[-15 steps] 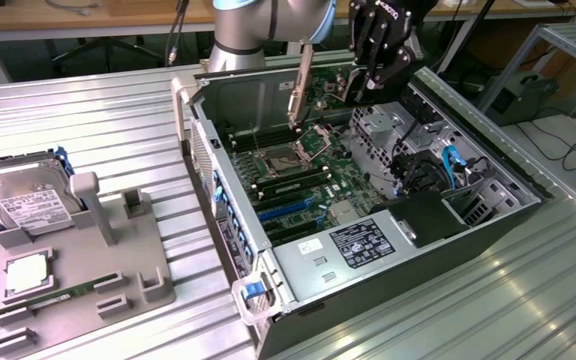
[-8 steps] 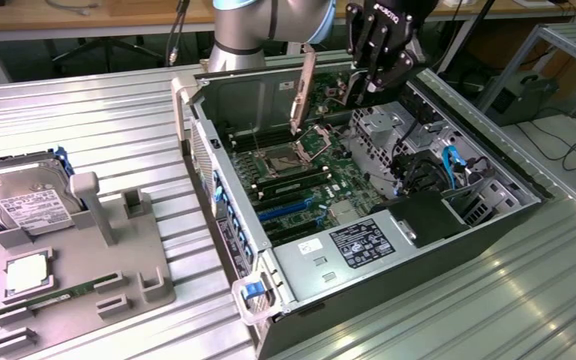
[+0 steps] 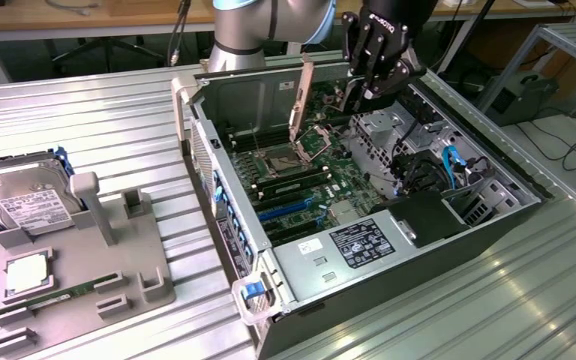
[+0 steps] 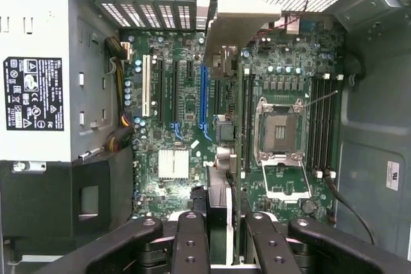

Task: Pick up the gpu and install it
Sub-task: 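Insert the gpu into the slot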

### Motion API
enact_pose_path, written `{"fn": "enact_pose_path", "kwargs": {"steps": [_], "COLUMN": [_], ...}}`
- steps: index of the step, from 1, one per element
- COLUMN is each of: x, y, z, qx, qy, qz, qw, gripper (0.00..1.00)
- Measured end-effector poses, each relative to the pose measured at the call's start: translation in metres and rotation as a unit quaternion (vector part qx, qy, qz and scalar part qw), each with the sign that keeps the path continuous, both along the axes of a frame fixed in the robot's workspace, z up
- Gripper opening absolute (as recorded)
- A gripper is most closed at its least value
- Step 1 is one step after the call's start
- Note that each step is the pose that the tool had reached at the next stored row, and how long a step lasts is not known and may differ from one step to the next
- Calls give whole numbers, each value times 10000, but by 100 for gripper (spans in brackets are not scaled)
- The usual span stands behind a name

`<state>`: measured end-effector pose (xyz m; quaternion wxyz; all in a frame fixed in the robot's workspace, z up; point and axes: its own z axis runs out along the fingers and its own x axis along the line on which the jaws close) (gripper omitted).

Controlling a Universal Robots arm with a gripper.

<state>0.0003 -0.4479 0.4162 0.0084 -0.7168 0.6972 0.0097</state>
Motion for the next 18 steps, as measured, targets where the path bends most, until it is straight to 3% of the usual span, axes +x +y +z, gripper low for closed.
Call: {"fn": "enact_pose_path", "kwargs": {"steps": [18], "x": [0], "y": [0], "z": [-122], "qx": [-1], "qy": [0], "qz": [0], "qw": [10000], "gripper": [27]}}
